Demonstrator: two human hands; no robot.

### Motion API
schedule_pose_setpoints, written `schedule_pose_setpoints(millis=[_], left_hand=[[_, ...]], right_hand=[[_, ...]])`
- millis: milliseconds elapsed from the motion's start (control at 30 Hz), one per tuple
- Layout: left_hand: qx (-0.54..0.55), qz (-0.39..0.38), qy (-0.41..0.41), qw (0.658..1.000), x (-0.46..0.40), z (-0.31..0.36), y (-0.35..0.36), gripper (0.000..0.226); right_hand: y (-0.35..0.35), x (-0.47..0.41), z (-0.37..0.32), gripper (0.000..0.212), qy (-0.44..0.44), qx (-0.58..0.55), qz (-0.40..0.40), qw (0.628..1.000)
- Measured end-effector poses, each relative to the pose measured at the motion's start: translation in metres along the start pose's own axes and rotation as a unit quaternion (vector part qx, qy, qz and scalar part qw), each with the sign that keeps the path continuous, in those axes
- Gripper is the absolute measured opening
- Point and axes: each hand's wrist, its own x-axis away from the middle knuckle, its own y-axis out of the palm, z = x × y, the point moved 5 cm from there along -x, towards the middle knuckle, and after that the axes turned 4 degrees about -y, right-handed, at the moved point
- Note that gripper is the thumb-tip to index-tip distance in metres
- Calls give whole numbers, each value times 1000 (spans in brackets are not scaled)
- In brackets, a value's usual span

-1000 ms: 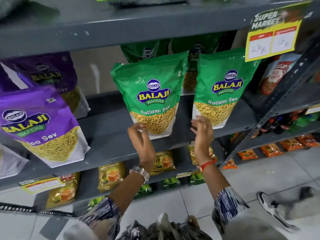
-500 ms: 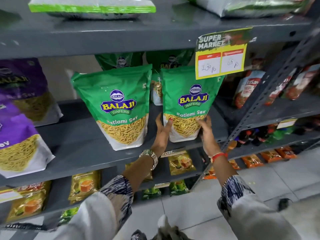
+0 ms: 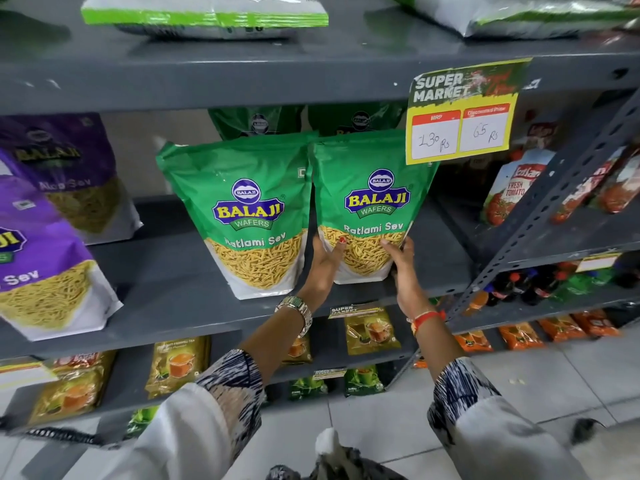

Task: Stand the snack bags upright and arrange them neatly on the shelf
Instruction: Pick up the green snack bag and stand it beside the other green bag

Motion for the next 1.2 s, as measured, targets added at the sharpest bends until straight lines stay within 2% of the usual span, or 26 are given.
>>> schedule_pose_setpoints(millis=[333,533,600,733,900,1000,1100,1200], left_hand=[[-8,-9,-6,1000,1,-4,-6,75],[-26,37,16,999,15,-16,-16,59],[-16,72,27,997,29,-26,-23,51],[56,219,64,972,76,-34,-61,24],[45,363,129,922,129,-54,-142,23],[44,458,156,874,154,-50,-214,20],[28,506,185,842,173,-32,-282,16],[9,527,195,827,184,-17,-354,22]], right_hand=[[2,2,2,75,-14,3,18,1000],[-4,16,6,65,-42,-2,68,997],[-6,33,8,59,-62,8,119,991],[5,71,14,44,-126,7,186,974],[70,109,44,30,-127,65,89,986],[129,137,55,27,-143,84,8,986],[196,154,58,25,-158,90,-85,980],[267,167,58,29,-151,67,-138,977]])
